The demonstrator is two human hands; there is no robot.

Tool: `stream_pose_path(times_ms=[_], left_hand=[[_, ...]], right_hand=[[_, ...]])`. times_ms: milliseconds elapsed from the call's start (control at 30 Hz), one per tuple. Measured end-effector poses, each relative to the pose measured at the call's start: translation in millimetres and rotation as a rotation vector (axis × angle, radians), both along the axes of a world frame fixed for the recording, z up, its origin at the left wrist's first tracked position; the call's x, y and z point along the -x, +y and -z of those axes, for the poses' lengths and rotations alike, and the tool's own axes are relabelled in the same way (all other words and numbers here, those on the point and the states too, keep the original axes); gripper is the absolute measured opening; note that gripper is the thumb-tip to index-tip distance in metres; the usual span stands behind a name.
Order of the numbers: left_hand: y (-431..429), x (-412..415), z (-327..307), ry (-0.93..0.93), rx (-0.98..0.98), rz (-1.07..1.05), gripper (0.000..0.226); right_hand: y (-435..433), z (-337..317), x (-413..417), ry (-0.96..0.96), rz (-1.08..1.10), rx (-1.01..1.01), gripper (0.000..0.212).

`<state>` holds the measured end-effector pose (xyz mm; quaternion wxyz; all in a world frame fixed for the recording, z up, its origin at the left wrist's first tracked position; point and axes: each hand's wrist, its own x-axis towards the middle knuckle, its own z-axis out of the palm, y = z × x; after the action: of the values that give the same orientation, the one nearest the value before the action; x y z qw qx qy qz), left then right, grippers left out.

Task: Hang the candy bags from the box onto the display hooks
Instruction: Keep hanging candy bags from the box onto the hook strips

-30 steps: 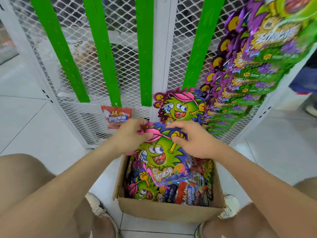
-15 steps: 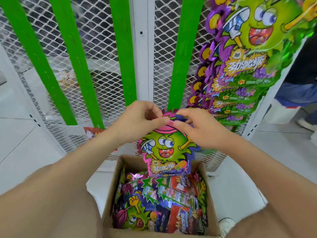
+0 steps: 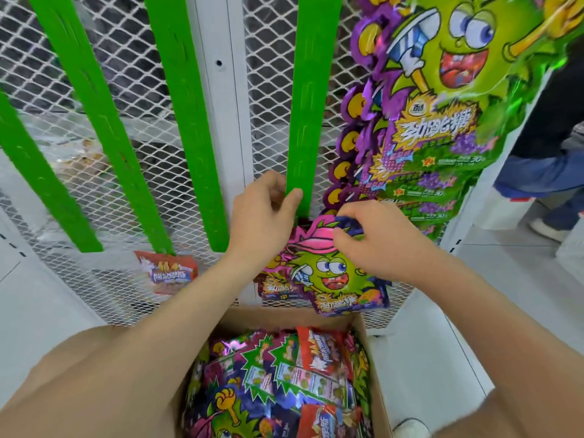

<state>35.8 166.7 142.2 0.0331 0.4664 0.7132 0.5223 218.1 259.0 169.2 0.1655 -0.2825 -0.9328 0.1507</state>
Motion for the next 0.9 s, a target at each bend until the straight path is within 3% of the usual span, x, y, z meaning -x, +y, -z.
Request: stream_pose_path(times_ms=[100,200,367,467,567,700,900], left_hand=[[-11.3,5.0,-7.3,-0.17,0.097,0.126,0.026],[-30.1,3.5,-18.0,-0.213,0.191,0.214,0.032],[-52.3,-3.0,-33.0,-0.345,0.224,0.304,0.027],[-59.5,-4.0,-36.8,-0.345,0.221,0.347,0.024],[-60.5,0.6,-35.1,-0.26,0.221,0.355,0.038],[-61.1,3.2,-31.3,-0.332,0.199,0.341,0.025],[-60.8,8.2,-23.9,-0.286,0.208,0.361,0.029]], right_hand=[[-6.7,-4.5,-2.8,0.129,-0.024,0.013,0.021],[-17.0,-9.2,-2.7,0.296,0.008,-0.007,0.019],[-30.3,-13.3,3.3,0.396,0.068,-0.029,0.018],[-34.3,-11.0,10.1,0.408,0.078,-0.015,0.018],[-35.3,-8.4,15.8,0.408,0.079,-0.006,0.019],[-35.9,-5.6,21.1,0.397,0.056,0.008,0.02],[-32.5,-3.4,21.2,0.275,0.028,0.047,0.043]])
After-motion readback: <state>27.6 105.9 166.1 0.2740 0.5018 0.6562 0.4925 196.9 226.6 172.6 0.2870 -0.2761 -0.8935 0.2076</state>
